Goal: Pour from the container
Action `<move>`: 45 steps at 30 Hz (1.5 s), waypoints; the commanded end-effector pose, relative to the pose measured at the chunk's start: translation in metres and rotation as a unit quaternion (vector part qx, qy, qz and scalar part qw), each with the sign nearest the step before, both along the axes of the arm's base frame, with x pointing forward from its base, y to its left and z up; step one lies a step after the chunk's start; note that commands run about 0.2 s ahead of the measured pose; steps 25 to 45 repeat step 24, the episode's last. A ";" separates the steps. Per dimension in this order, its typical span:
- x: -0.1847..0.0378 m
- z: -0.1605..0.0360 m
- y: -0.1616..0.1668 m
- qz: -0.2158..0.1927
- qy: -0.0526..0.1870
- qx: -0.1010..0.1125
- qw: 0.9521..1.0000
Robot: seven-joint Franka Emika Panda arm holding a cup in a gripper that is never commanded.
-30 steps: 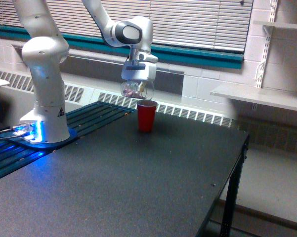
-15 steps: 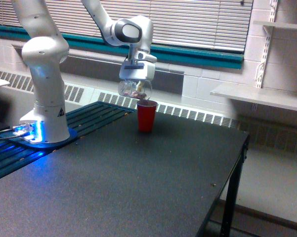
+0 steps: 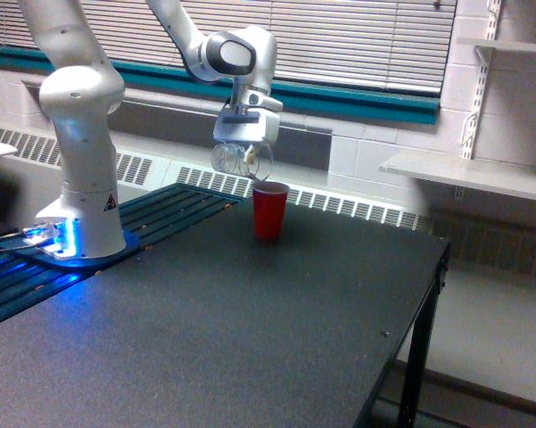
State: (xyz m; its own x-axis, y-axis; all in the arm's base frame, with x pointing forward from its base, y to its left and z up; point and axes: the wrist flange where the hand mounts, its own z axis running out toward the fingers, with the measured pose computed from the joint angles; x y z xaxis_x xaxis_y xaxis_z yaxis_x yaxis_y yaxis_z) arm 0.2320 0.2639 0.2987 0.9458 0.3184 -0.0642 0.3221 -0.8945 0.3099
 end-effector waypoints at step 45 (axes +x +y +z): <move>0.021 0.028 -0.004 -0.021 -0.038 0.031 0.999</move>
